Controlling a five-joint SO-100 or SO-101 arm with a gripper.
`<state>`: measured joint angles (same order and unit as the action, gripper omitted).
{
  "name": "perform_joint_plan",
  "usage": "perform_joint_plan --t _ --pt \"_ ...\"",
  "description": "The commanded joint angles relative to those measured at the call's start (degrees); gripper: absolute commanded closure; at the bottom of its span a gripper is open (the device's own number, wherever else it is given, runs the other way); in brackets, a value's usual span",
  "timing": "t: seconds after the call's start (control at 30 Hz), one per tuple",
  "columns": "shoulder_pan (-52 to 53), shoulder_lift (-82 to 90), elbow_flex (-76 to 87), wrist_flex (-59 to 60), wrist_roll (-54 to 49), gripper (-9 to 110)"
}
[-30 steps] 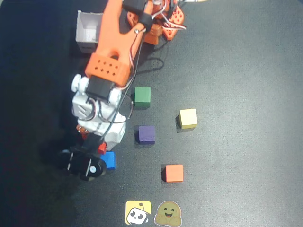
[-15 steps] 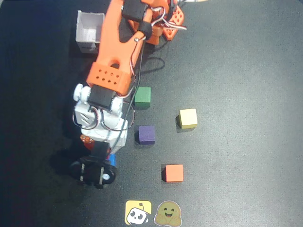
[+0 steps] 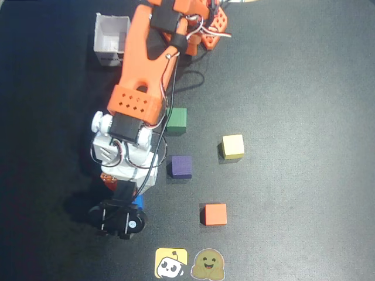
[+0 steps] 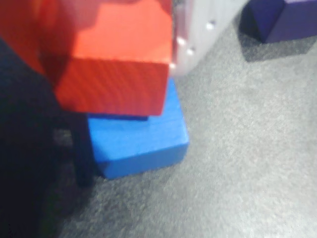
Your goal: Put the red cube on top of the blue cube.
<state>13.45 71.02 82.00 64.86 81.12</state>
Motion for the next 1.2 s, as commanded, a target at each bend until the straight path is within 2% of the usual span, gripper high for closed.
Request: perform_joint_plan --t 0.0,1.17 --pt "-0.18 0.44 -4.22 0.18 -0.09 93" --pt "-1.14 -1.23 -3.96 -2.55 1.67 93"
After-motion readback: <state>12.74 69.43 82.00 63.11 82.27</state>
